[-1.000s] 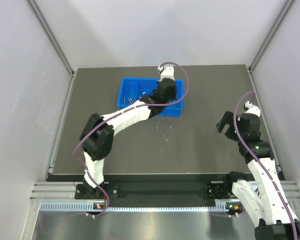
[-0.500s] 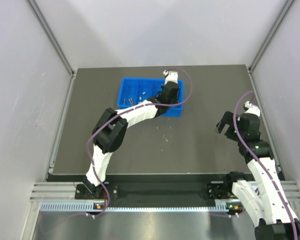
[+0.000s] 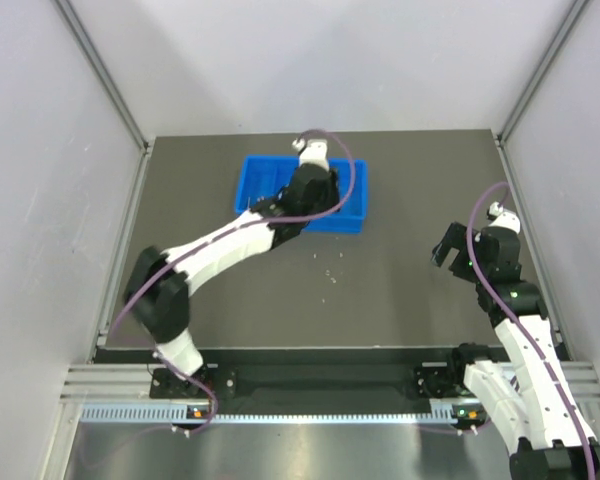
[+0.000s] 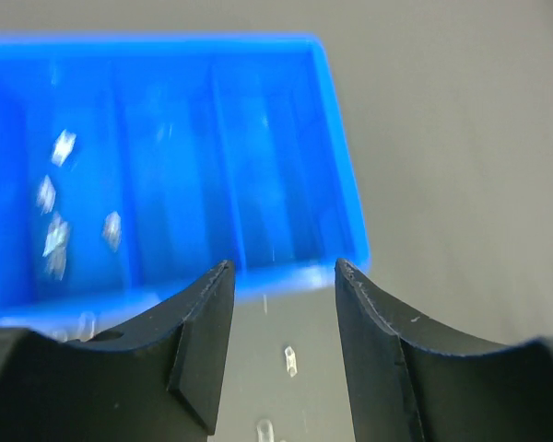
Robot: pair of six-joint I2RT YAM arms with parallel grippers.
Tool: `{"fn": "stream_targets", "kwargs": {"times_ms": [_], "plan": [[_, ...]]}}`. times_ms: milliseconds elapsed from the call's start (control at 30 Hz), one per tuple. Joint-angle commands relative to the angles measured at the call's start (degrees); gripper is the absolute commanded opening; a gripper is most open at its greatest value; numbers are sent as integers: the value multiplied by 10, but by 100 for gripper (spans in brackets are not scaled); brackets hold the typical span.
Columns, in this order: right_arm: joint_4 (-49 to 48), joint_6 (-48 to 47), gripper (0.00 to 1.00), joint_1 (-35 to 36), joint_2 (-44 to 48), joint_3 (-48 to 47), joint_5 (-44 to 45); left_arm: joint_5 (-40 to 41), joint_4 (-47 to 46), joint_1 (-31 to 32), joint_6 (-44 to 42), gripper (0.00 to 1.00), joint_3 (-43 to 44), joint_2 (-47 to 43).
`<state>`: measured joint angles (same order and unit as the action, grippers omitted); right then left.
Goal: Sort the screws and nuts into containers
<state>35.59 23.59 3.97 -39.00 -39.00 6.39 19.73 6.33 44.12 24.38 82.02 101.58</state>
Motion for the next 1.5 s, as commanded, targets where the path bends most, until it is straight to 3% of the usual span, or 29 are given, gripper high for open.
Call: {"fn": "stream_targets", "kwargs": {"times_ms": [0, 167, 267, 433, 833, 1167, 1467], "plan": [[-23, -2, 100, 3, 5, -10, 2, 21, 52, 27, 90, 52, -96, -103], [-25, -1, 100, 3, 2, -7, 1, 66, 98, 75, 208, 50, -196, -156], [-23, 0, 100, 3, 4, -9, 5, 157, 148, 116, 299, 48, -209, -149], [-23, 2, 100, 3, 16, -6, 18, 231, 213, 165, 378, 48, -152, -97], [-28, 5, 100, 3, 19, -3, 17, 252, 378, 205, 566, 48, -20, 95], [-27, 4, 100, 3, 36, -2, 13, 267, 420, 214, 627, 50, 27, 161], [-25, 3, 100, 3, 40, -4, 12, 249, 412, 214, 627, 47, 31, 187]]}}
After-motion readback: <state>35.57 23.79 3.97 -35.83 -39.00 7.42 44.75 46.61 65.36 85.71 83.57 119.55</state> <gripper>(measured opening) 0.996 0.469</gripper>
